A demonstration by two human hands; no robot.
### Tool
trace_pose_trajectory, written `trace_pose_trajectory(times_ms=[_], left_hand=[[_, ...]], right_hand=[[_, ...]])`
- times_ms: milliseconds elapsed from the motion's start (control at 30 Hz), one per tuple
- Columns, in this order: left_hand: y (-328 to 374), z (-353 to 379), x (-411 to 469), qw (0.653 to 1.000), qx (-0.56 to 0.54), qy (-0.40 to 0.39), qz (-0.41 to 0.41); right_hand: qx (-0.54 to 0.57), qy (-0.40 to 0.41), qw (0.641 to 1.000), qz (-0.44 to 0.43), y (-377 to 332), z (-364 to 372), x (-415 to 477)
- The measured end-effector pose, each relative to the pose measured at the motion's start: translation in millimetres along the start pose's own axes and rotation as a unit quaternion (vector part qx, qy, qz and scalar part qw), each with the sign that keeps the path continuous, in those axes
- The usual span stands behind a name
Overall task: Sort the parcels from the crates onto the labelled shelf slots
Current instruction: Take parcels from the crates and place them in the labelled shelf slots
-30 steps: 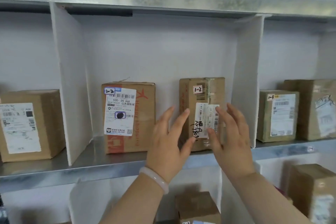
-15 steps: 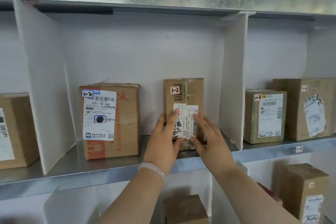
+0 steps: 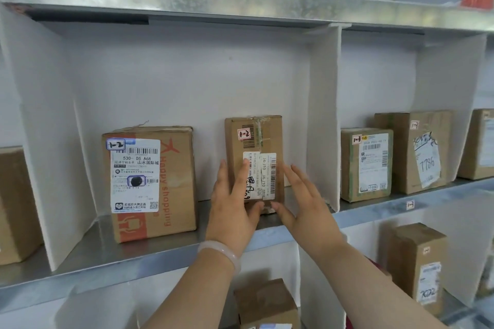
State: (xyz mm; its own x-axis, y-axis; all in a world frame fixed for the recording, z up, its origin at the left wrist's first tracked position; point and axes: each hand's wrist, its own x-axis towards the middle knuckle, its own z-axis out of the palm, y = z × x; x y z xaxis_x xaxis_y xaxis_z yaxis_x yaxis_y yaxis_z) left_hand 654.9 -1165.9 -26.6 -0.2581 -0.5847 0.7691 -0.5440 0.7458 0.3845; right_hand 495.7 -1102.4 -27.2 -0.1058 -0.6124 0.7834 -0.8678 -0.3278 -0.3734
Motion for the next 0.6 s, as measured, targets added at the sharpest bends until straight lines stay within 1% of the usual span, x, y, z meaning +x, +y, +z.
trace_pose_trajectory(times_ms=[67,133,200,300,400,500,600], left_hand=[[7.7,-5.7,-3.7,0.999,-0.01,0.023,0.022],[19.2,-8.5,-8.2,0.997,-0.013,0.046,0.061],[32.9,-5.4,-15.2,0.994,-0.015,0.047,0.093],[57.2,6.4,-25.7,0.994,-0.03,0.028,0.106],[82.8,20.6,-27.6,0.99,-0.05,0.02,0.131],[109.3,37.3,-23.6,0.984,-0.062,0.032,0.163],[132.5,61.1,-19.7,0.983,-0.069,0.04,0.163]], right_hand=[[-0.031,0.026,0.999,-0.015,-6.4,-15.4,-13.0],[-0.059,0.064,0.996,-0.025,-10.4,-29.7,-25.8],[-0.072,0.089,0.993,-0.009,-12.5,-41.9,-36.0],[-0.079,0.091,0.993,0.017,-9.7,-57.3,-51.1],[-0.1,0.091,0.991,0.017,4.8,-76.3,-63.5],[-0.099,0.116,0.987,0.047,24.6,-103.2,-62.9],[-0.084,0.128,0.987,0.053,51.8,-125.1,-58.3]])
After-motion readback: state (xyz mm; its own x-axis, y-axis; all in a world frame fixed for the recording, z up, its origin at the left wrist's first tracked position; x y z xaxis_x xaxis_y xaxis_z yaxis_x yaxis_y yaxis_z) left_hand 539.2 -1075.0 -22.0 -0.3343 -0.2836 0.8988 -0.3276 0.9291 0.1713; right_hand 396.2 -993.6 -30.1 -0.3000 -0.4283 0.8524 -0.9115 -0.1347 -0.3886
